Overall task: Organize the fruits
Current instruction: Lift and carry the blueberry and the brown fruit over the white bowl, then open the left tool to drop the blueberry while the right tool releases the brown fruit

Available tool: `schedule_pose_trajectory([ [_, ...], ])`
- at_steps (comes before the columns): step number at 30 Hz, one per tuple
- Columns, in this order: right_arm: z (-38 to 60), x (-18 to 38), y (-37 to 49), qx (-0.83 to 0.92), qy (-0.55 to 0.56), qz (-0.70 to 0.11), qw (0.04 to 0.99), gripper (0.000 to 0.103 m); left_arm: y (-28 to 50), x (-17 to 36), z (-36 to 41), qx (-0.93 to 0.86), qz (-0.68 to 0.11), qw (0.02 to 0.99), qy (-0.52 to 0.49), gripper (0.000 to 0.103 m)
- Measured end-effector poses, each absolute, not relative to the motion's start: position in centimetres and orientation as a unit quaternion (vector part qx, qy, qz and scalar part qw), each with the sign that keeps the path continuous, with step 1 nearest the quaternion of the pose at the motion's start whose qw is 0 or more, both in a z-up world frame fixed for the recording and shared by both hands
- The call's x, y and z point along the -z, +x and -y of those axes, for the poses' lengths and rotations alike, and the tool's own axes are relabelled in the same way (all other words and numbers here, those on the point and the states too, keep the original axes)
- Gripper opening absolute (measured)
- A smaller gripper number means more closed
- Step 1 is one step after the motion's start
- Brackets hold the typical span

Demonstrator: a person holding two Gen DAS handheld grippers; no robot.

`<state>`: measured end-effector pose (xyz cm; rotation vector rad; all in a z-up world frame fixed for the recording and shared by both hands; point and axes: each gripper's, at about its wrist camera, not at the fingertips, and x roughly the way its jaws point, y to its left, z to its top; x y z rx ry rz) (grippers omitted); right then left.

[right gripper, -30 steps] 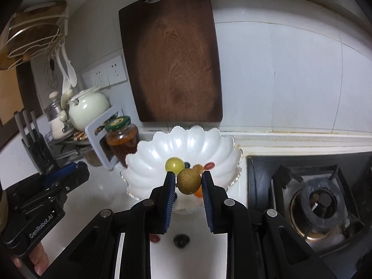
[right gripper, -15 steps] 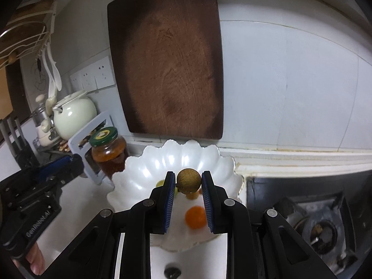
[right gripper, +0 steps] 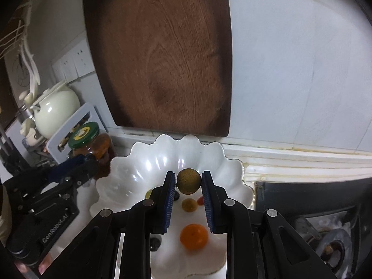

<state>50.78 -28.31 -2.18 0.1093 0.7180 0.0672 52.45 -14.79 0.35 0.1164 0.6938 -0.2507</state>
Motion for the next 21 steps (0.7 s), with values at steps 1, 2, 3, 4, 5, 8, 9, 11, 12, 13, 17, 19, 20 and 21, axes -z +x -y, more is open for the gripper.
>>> schedule_pose_trajectory([
  [1, 28.3, 2.4, 51.3, -0.034, 0.054, -0.357, 0.932, 0.025, 52.9, -0.2, 15.0, 0.124, -0.343, 0.929, 0.058, 0.023],
  [2, 28.3, 2.5, 51.8, -0.034, 0.055, -0.361, 0.930, 0.025, 53.5, -0.1, 15.3, 0.125, -0.349, 0.927, 0.060, 0.023],
  [3, 28.3, 2.7, 52.2, -0.034, 0.054, -0.366, 0.929, 0.025, 53.9, 0.1, 15.5, 0.124, -0.352, 0.926, 0.061, 0.023],
  [4, 28.3, 2.9, 52.6, -0.034, 0.054, -0.370, 0.927, 0.025, 54.6, 0.3, 15.8, 0.125, -0.359, 0.923, 0.064, 0.023],
  [5, 28.3, 3.0, 53.1, -0.035, 0.056, -0.375, 0.925, 0.025, 55.0, 0.5, 16.0, 0.125, -0.364, 0.921, 0.065, 0.023],
  [8, 28.4, 3.4, 54.3, -0.034, 0.055, -0.386, 0.920, 0.025, 56.5, 1.3, 16.5, 0.127, -0.384, 0.912, 0.065, 0.023],
  [9, 28.5, 3.5, 54.6, -0.033, 0.053, -0.389, 0.919, 0.025, 56.9, 1.5, 16.6, 0.126, -0.389, 0.910, 0.064, 0.023],
  [11, 28.4, 3.7, 55.2, -0.031, 0.047, -0.395, 0.917, 0.025, 57.7, 2.1, 16.7, 0.126, -0.402, 0.905, 0.061, 0.023],
  [12, 28.4, 3.8, 55.5, -0.030, 0.044, -0.398, 0.916, 0.025, 58.1, 2.3, 16.8, 0.126, -0.407, 0.903, 0.059, 0.023],
  [13, 28.4, 4.0, 55.7, -0.029, 0.041, -0.400, 0.915, 0.025, 58.5, 2.5, 16.9, 0.126, -0.413, 0.900, 0.059, 0.023],
  [17, 28.6, 4.6, 56.4, -0.027, 0.040, -0.409, 0.911, 0.025, 59.5, 3.3, 17.1, 0.125, -0.432, 0.891, 0.062, 0.023],
  [19, 28.6, 4.7, 56.5, -0.026, 0.039, -0.411, 0.910, 0.025, 59.7, 3.5, 17.3, 0.122, -0.437, 0.889, 0.068, 0.026],
  [20, 28.6, 4.8, 56.6, -0.026, 0.037, -0.413, 0.910, 0.026, 59.7, 3.5, 17.4, 0.121, -0.436, 0.889, 0.070, 0.035],
  [21, 28.6, 4.9, 56.6, -0.026, 0.036, -0.414, 0.909, 0.026, 59.6, 3.6, 17.3, 0.119, -0.434, 0.890, 0.072, 0.041],
])
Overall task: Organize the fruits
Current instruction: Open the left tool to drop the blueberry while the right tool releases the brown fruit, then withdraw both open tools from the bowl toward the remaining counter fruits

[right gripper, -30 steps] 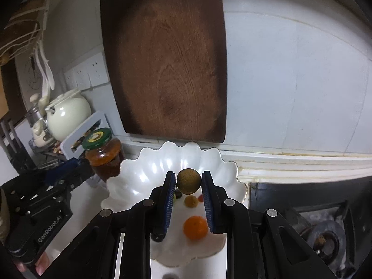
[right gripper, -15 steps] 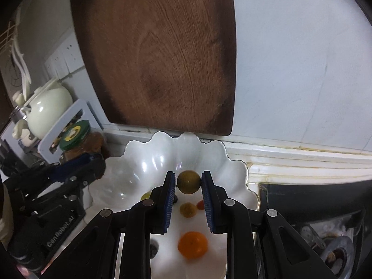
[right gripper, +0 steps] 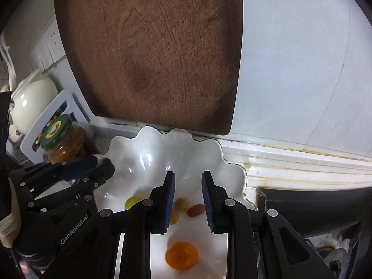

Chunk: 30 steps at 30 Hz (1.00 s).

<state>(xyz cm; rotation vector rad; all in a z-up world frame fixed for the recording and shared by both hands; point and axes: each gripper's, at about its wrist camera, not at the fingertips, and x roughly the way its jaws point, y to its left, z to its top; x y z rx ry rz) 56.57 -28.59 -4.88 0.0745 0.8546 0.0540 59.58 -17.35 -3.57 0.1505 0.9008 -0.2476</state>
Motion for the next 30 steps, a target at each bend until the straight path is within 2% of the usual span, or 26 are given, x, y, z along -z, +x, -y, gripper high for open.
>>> schedule_pose_trajectory([
  [4, 28.6, 5.0, 56.4, -0.022, 0.034, -0.416, 0.908, 0.026, 59.1, 3.4, 17.1, 0.112, -0.431, 0.892, 0.079, 0.042],
  [6, 28.7, 4.9, 56.1, -0.023, 0.036, -0.415, 0.909, 0.027, 58.7, 3.1, 16.8, 0.109, -0.427, 0.894, 0.079, 0.046],
  [11, 28.9, 4.0, 54.6, -0.020, 0.025, -0.399, 0.916, 0.035, 56.8, 1.7, 15.9, 0.102, -0.408, 0.903, 0.083, 0.059],
  [14, 29.2, 3.0, 53.3, -0.022, 0.021, -0.382, 0.924, 0.044, 55.2, 0.7, 15.6, 0.098, -0.391, 0.911, 0.088, 0.066],
  [21, 29.1, 0.7, 49.7, -0.023, 0.018, -0.340, 0.940, 0.052, 51.0, -1.9, 14.4, 0.087, -0.346, 0.929, 0.099, 0.077],
  [30, 28.3, -1.2, 44.7, -0.031, 0.014, -0.299, 0.954, 0.052, 45.9, -4.8, 12.7, 0.084, -0.299, 0.946, 0.097, 0.079],
])
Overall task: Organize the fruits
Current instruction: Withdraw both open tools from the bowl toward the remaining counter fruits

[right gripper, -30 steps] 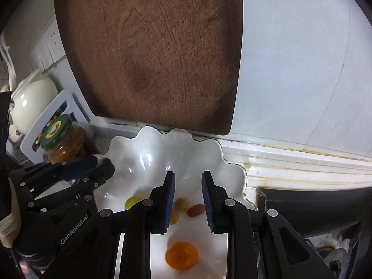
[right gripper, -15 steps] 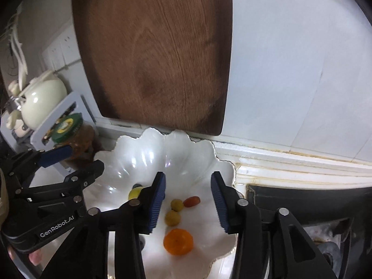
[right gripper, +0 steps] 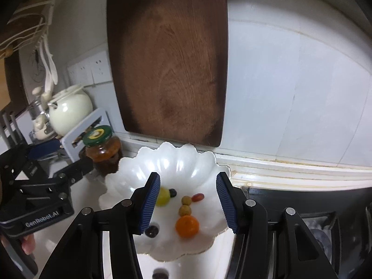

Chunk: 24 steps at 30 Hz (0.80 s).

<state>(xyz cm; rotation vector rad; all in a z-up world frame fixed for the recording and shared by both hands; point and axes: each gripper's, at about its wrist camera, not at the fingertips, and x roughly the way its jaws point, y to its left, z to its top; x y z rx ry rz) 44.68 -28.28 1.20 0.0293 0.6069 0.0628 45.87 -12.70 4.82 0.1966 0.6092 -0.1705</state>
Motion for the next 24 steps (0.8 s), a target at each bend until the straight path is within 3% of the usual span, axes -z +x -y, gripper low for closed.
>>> schedule_pose_trajectory([
  [24, 27.0, -1.7, 35.4, -0.057, 0.020, -0.254, 0.965, 0.052, 36.1, -5.1, 10.5, 0.096, -0.266, 0.956, 0.081, 0.079],
])
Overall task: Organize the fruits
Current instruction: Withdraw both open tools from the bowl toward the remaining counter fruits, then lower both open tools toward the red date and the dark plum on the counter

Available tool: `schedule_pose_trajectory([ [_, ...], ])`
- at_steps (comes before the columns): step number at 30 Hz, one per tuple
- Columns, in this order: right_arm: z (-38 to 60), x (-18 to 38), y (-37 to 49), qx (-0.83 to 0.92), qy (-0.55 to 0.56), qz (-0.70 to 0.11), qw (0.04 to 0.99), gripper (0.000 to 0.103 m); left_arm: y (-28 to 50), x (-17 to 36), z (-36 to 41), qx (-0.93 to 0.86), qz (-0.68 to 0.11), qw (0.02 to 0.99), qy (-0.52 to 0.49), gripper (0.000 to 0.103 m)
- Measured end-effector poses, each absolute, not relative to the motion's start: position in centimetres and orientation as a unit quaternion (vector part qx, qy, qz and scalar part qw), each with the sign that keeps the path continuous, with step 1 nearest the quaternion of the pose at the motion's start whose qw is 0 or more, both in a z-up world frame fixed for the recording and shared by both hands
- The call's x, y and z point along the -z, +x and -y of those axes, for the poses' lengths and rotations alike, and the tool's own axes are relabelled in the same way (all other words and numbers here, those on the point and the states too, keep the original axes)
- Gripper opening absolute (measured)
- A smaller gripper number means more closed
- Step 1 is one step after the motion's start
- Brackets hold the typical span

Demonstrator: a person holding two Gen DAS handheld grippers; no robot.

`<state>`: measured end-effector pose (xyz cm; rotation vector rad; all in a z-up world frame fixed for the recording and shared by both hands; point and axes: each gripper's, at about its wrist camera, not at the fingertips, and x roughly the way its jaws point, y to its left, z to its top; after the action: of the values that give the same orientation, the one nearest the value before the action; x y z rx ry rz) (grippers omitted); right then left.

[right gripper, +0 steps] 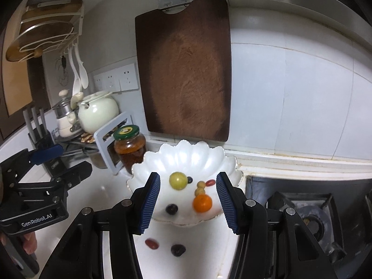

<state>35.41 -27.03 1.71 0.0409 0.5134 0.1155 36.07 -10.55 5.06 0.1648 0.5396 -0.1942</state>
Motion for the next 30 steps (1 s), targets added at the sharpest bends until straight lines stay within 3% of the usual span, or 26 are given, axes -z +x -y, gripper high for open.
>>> schedule_pose_trajectory([
  [30, 25.6, 4.3, 32.2, -0.091, 0.004, -0.321, 0.943, 0.052, 32.9, 2.2, 10.0, 0.136, -0.341, 0.928, 0.071, 0.078],
])
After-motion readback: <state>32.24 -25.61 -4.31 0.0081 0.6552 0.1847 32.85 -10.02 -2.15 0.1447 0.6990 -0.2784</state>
